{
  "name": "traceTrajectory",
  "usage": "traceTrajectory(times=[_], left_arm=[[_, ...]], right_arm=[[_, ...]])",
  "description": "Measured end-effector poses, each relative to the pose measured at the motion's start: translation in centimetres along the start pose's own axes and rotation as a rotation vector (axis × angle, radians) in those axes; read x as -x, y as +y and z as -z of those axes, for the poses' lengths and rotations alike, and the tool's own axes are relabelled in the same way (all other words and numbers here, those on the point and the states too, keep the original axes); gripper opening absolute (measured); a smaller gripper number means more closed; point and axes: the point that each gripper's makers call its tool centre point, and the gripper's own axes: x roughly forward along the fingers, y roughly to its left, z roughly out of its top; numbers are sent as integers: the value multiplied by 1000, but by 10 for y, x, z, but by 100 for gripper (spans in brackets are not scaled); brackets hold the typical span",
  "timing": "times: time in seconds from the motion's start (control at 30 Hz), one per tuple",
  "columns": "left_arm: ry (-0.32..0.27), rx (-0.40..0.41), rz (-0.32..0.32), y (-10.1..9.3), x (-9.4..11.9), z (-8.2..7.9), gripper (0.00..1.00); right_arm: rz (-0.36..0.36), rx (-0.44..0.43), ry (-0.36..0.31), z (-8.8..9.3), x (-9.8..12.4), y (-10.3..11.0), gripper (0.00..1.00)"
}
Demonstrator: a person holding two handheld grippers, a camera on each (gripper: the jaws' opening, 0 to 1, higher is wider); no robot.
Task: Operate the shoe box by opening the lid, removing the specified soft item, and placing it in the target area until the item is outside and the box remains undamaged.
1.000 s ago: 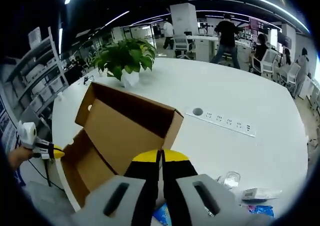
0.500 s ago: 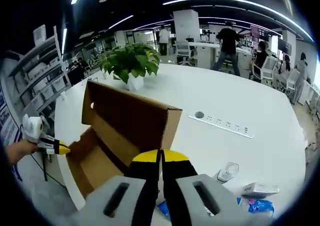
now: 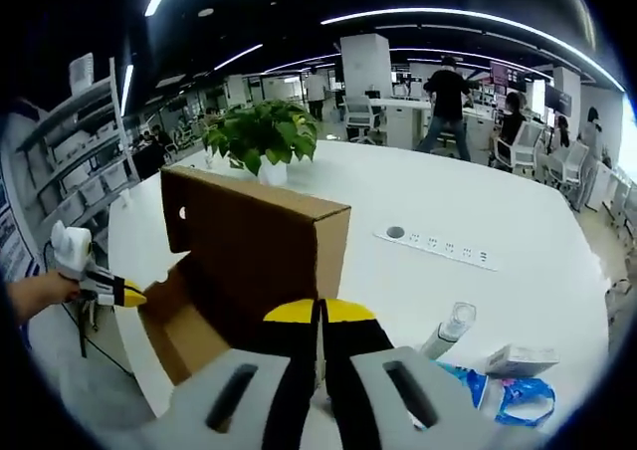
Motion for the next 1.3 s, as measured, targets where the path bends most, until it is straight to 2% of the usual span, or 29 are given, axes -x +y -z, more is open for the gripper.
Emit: traceTrajectory(times=[0.37,0.63,0.73,0.93,1.3], left_arm=[[-27,-5,1,-1,5,-7,3],[-100,-20,-18,6,15,-33,8],[-144,-32,-29,8,22,-48,10],[-171,-63,-35,13,32,-66,10],[-222,-167,-25,14,43,-98,12]], right_arm=[[16,-3,-44,8,11,7,0],[24,26,-58,16,18,14,0],[30,49,-60,20,22,18,0],[32,66,-57,27,26,22,0],[37,61,-63,39,31,28,0]])
